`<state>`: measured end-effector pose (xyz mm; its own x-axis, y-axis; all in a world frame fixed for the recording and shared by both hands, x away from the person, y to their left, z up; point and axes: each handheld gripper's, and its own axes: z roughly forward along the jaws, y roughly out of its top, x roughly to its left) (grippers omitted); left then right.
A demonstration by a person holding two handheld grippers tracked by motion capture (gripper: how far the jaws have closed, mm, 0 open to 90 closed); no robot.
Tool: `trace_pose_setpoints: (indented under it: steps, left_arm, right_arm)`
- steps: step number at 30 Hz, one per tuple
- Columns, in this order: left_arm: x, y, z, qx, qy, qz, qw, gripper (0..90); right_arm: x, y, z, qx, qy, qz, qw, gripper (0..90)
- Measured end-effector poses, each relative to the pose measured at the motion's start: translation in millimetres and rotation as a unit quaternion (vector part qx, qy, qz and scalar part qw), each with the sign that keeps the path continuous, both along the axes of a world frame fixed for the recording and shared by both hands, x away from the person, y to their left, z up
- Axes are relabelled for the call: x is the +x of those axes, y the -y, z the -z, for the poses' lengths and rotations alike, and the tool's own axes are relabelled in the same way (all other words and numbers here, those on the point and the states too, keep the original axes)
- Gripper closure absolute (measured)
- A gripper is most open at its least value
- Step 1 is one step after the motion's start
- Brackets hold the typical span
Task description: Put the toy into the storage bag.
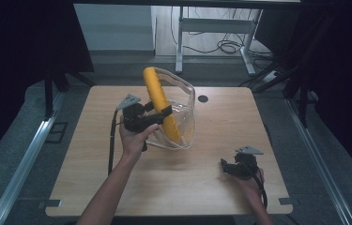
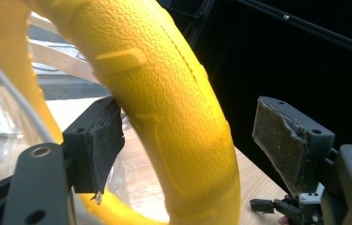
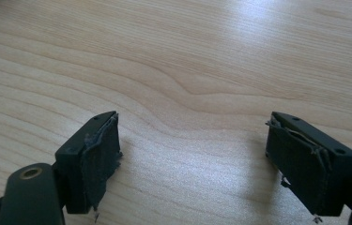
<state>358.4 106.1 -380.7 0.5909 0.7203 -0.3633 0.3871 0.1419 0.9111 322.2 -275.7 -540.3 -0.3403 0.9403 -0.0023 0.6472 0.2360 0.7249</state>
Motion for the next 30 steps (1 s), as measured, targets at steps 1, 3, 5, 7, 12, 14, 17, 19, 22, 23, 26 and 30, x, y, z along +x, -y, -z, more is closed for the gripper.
trace_pose_setpoints:
  steps: [1, 3, 5, 7, 12, 14, 17, 19, 22, 23, 26, 30]
  left_arm:
    - [-2.4, -2.6, -1.2, 0.0, 0.006, -0.003, 1.0, 24.1]
    - [-7.1, -7.2, -4.2, 0.0, 0.014, -0.005, 0.9999, 23.0]
    - [-11.4, -10.8, -6.3, 0.002, 0.018, 0.002, 0.9998, 22.8]
    - [-15.4, -13.6, -7.2, 0.006, 0.019, 0.007, 0.9998, 22.8]
    - [-21.8, -20.0, -4.6, 0.015, 0.011, 0.014, 0.9997, 23.5]
    - [-24.0, -22.3, -3.1, 0.022, 0.008, 0.016, 0.9996, 23.6]
    - [-28.4, -24.4, 0.7, 0.042, 0.006, 0.02, 0.9989, 24.0]
    - [-31.1, -25.9, 4.4, 0.044, 0.002, 0.028, 0.9986, 24.2]
    - [-35.5, -28.5, 10.4, 0.05, -0.003, 0.038, 0.998, 25.1]
    - [-37.1, -29.5, 12.4, 0.055, -0.003, 0.038, 0.9978, 25.3]
    - [-42.6, -33.6, 18.7, 0.064, -0.006, 0.038, 0.9972, 26.1]
    - [-50.5, -39.1, 28.4, 0.089, -0.01, 0.041, 0.9951, 26.7]
  right_arm:
    - [0.0, 0.0, 0.0, 0.0, 0.0, 0.0, 1.0, 18.1]
    - [0.0, 0.0, -0.1, 0.0, 0.0, 0.0, 1.0, 18.1]
    - [-0.1, 0.1, -0.1, 0.0, 0.0, 0.0, 1.0, 18.1]
    - [-0.1, 0.1, -0.2, 0.0, 0.0, -0.001, 1.0, 18.1]
    - [0.0, 0.2, -0.2, 0.0, 0.0, -0.001, 1.0, 18.1]
    - [-0.1, 0.2, -0.2, -0.001, 0.0, -0.001, 1.0, 18.1]
    - [-0.2, 0.0, -0.3, 0.0, -0.001, 0.0, 1.0, 18.1]
    - [-0.2, -0.1, -0.4, 0.0, -0.002, 0.001, 1.0, 18.1]
    - [-0.1, -0.1, -0.4, 0.0, -0.002, 0.0, 1.0, 18.1]
    - [-0.1, 0.0, -0.3, 0.0, -0.001, 0.0, 1.0, 18.1]
    - [-0.1, 0.0, -0.3, 0.0, -0.001, 0.0, 1.0, 18.1]
    - [-0.2, -0.2, -0.3, 0.0, -0.001, 0.001, 1.0, 18.1]
